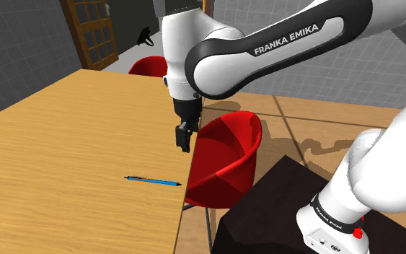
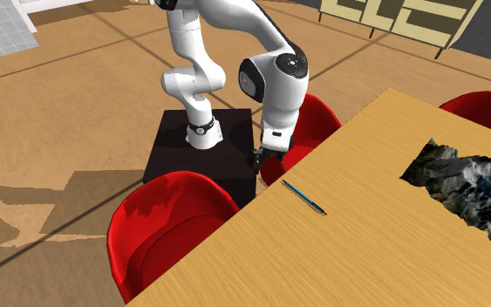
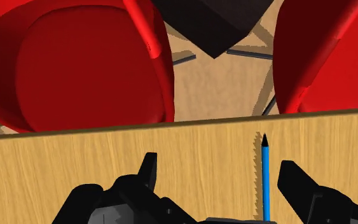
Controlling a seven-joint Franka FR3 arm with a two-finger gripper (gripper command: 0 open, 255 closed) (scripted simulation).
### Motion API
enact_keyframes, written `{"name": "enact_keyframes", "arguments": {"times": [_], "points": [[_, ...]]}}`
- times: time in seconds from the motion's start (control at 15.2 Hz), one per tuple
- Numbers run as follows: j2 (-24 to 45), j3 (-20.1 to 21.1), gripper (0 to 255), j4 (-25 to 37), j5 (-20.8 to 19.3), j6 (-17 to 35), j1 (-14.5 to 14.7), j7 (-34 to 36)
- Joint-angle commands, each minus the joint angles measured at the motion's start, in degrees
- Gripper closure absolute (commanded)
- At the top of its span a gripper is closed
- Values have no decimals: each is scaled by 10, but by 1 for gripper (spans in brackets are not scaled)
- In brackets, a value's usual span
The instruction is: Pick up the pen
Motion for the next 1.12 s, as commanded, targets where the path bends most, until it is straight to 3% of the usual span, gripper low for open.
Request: {"name": "enact_keyframes", "arguments": {"times": [0.0, 0.46, 1.06], "points": [[39, 14, 0, 13, -13, 21, 8, 12], [171, 49, 0, 84, -71, 57, 49, 55], [210, 43, 0, 66, -95, 108, 56, 72]]}}
